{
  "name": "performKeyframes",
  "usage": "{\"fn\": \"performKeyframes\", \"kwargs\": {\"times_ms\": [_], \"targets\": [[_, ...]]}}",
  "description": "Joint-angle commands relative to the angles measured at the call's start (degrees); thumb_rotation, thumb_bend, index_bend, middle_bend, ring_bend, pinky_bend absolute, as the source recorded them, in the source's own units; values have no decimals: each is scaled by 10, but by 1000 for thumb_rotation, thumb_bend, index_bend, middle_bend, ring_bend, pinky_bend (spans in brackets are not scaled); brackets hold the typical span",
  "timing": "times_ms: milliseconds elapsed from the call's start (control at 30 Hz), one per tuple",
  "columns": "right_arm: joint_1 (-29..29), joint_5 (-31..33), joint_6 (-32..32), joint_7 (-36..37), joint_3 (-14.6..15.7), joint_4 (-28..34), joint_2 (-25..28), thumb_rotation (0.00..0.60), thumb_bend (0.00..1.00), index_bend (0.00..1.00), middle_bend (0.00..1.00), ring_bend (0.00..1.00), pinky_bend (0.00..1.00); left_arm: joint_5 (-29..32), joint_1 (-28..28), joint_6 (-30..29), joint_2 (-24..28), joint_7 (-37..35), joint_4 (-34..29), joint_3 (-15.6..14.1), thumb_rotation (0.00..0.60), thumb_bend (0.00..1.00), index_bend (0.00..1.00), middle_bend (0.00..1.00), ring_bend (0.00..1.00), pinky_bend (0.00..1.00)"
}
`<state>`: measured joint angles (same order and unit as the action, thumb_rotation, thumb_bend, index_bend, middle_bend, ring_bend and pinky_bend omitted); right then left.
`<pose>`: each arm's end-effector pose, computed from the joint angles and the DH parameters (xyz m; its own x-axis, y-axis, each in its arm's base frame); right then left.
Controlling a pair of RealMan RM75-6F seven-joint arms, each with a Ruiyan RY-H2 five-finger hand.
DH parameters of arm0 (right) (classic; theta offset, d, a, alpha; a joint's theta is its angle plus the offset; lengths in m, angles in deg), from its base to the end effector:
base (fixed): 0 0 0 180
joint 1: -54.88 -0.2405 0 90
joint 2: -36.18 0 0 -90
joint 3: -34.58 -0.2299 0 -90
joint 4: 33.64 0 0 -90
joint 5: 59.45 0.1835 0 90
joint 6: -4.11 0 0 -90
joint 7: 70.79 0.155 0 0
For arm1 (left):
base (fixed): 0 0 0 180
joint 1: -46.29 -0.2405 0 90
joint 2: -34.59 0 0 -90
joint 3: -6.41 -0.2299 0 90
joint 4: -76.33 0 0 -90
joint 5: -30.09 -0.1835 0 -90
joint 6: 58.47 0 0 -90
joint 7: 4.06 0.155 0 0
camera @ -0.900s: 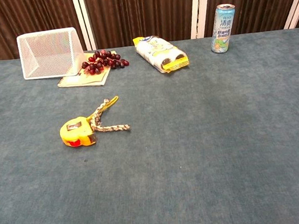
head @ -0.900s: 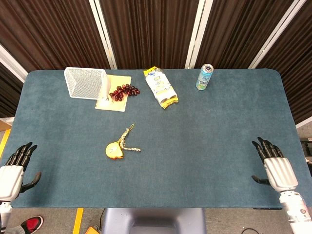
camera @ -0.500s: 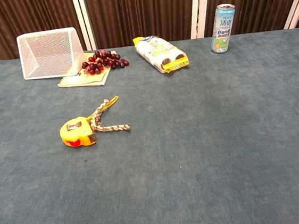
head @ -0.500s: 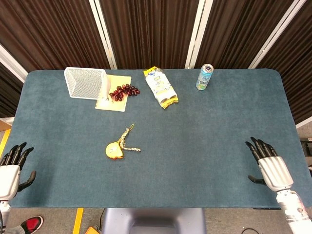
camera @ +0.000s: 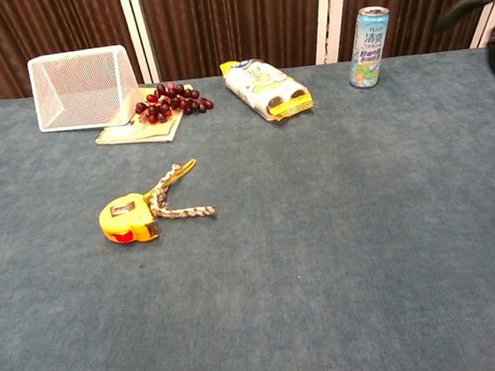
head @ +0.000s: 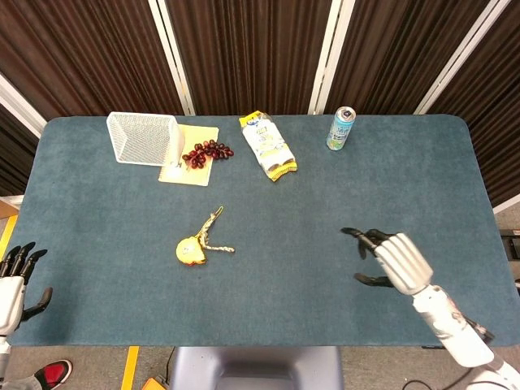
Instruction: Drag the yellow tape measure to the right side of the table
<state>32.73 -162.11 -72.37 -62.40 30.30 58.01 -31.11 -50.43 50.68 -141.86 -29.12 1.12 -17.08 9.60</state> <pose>-0.1754 -0.2473 0.1230 0.3167 -0.0712 0.9458 -0.8091 -0.5407 0.2302 -0.2905 0.1857 0.1745 0.4560 0.0378 0.8892 0.8849 0.0878 -0.4575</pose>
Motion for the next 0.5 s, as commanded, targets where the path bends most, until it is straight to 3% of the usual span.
{"fn": "performKeyframes", "kwargs": {"times_ms": [33,200,500], "targets": [[-47,2,81,-49,-8,43,5,600,0,330,750,590,948,3,-1,1,3,0,-4,0,600,381,170,70,0,198],[-87,50,154,-109,-27,80,-6,600,0,339,751,590,949,7,-3,1,8,-5,-8,1,600,383,170,70,0,200],[-154,146,251,-148,-60,92,-48,600,0,342,751,590,949,10,0,12,13,-5,-14,-1,600,381,176,71,0,207]]}}
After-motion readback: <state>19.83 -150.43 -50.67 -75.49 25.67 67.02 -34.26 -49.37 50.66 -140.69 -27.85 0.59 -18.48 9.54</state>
